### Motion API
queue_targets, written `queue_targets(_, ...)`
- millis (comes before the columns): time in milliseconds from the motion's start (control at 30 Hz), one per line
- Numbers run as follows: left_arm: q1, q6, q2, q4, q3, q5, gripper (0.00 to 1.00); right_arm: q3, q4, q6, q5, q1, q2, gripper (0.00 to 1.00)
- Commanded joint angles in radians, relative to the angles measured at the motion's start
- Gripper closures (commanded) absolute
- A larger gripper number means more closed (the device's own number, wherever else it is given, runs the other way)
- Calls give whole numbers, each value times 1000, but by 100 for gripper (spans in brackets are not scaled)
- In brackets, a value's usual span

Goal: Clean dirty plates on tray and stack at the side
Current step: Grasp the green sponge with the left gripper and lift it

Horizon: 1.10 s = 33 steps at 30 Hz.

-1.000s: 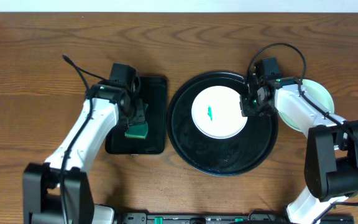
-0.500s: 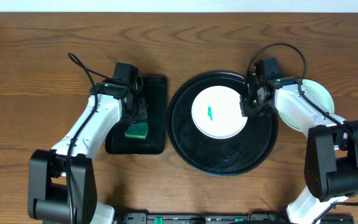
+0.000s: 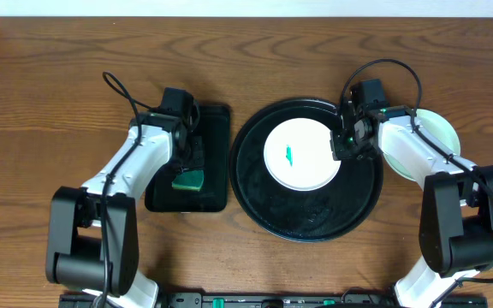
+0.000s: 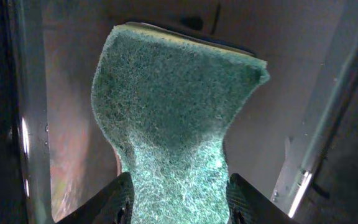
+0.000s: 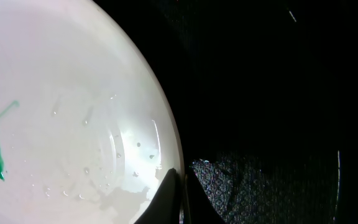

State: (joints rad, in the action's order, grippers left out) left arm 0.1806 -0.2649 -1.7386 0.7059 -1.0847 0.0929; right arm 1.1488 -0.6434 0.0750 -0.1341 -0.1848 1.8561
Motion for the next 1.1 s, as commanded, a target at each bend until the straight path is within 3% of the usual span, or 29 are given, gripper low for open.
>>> queue_targets(0,2,9,-9,2,2,-56,50,-7,0,-2,10,-8,-25,99)
queue_targets(933,2,9,-74,-77,69,-31,53,-7,-2,-2,10,-8,-25,99)
queue_targets(1067,2,9,-74,-84,79,-31,64,-7,-2,-2,10,-8,-25,99)
